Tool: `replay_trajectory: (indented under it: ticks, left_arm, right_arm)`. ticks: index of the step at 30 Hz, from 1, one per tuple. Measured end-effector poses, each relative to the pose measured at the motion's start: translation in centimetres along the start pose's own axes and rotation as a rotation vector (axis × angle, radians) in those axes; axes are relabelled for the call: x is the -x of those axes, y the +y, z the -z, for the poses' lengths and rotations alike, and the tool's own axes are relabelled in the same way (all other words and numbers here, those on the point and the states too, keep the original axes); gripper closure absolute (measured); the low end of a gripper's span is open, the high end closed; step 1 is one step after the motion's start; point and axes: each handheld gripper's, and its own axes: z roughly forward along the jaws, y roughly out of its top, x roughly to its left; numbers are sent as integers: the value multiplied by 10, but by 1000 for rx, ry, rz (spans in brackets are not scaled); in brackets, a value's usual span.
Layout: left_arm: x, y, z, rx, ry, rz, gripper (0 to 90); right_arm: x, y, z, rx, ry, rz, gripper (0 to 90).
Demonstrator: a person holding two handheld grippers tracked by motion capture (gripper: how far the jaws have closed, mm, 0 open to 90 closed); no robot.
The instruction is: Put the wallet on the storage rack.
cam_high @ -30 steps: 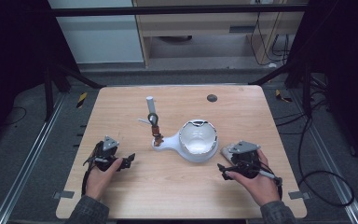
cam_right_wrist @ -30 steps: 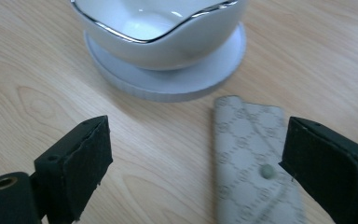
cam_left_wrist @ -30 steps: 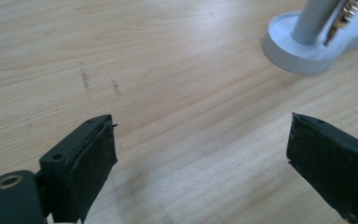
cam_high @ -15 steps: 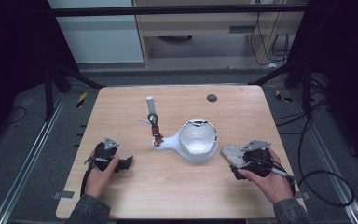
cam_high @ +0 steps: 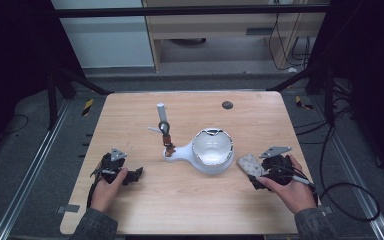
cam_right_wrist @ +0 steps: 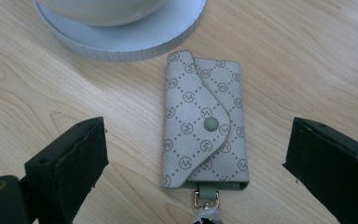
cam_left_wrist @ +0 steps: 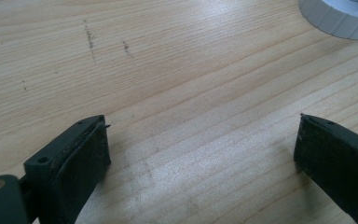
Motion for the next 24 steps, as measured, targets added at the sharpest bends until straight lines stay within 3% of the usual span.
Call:
replay_trajectory:
  ticks: [6, 16, 21, 24]
  left_arm:
    - [1, 0, 0, 0, -2, 1, 16]
    - [3, 0, 0, -4, -7, -3, 3]
    - [3, 0, 0, -5, -8, -7, 0]
    - [3, 0, 0, -6, -9, -8, 0]
  right_arm:
    - [4, -3, -9, -79, 15, -21, 89]
    - [3, -2, -18, -158, 31, -27, 113]
    - [4, -2, -20, -171, 41, -27, 54]
    - [6, -3, -20, -175, 38, -36, 77]
